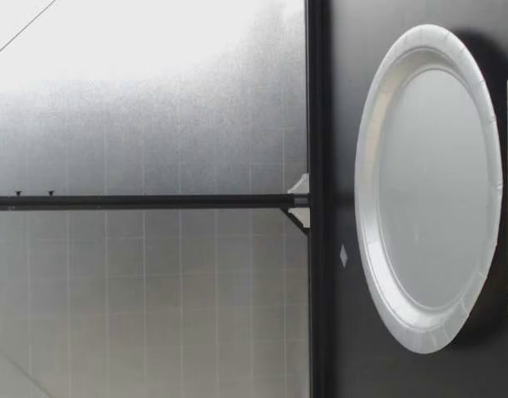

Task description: Pick up the fork and place it on the plate.

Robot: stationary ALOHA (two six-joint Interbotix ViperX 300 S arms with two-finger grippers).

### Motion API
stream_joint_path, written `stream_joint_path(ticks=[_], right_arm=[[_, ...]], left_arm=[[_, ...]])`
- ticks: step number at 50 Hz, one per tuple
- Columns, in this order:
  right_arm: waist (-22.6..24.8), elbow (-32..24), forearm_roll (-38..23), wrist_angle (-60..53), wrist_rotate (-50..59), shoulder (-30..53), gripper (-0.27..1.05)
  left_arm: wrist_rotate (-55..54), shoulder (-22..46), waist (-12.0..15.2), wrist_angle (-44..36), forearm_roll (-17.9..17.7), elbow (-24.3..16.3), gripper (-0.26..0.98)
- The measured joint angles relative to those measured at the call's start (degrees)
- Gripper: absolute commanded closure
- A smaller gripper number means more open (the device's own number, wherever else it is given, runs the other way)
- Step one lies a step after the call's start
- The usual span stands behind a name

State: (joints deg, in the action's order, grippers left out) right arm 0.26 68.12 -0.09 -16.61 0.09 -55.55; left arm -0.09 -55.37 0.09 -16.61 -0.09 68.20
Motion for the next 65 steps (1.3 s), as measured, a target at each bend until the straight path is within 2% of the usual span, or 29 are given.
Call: stream_joint_path(ticks=[5,15,18,25,30,34,38,40,49,54,62,65], right_arm=[[0.00,0.88,-0.09,0.00,-0.62,0.00,0.89],[0.00,0.44,-0.09,3.16,-0.26,-0.35,0.90],[0.00,-1.93,-0.18,7.73,-0.62,-0.09,0.90],[0.09,-11.34,-1.41,26.81,-1.49,3.08,0.86],[1.76,-18.28,-1.67,38.76,-4.83,8.61,0.69],[5.10,-21.88,-1.67,42.36,-9.23,13.62,0.45],[8.26,-23.73,-1.58,43.68,-13.27,18.11,0.15],[9.40,-24.08,-1.58,43.86,-14.94,19.60,0.09],[13.89,-23.55,-1.41,43.86,-17.31,24.87,0.21],[16.61,-21.97,-1.23,43.51,-17.58,28.30,0.21],[23.03,-21.62,-0.88,40.96,-17.58,36.65,0.22],[24.08,-21.97,-0.97,40.52,-17.67,39.46,0.22]], left_arm=[[-0.44,-1.32,0.09,-0.53,0.00,1.76,0.81],[-1.58,-2.29,0.26,1.85,-1.41,2.46,0.82],[-1.76,-2.29,0.35,3.60,-1.93,2.46,0.82],[-1.76,-2.55,0.35,5.63,-4.22,2.46,0.82],[-1.85,-3.78,0.26,4.48,-4.66,2.46,0.82],[-1.76,-4.92,0.53,2.46,-4.75,2.37,0.82],[-1.85,-5.89,1.85,0.79,-5.01,2.72,0.82],[-1.85,-6.15,2.64,0.35,-5.36,3.08,0.82],[-2.20,-6.33,6.15,0.09,-10.37,4.31,0.82],[-2.20,-6.33,7.47,0.09,-13.45,4.75,0.82],[-2.11,-6.24,7.65,0.09,-14.33,5.01,0.82],[-2.11,-6.33,7.65,0.09,-14.33,5.01,0.82]])
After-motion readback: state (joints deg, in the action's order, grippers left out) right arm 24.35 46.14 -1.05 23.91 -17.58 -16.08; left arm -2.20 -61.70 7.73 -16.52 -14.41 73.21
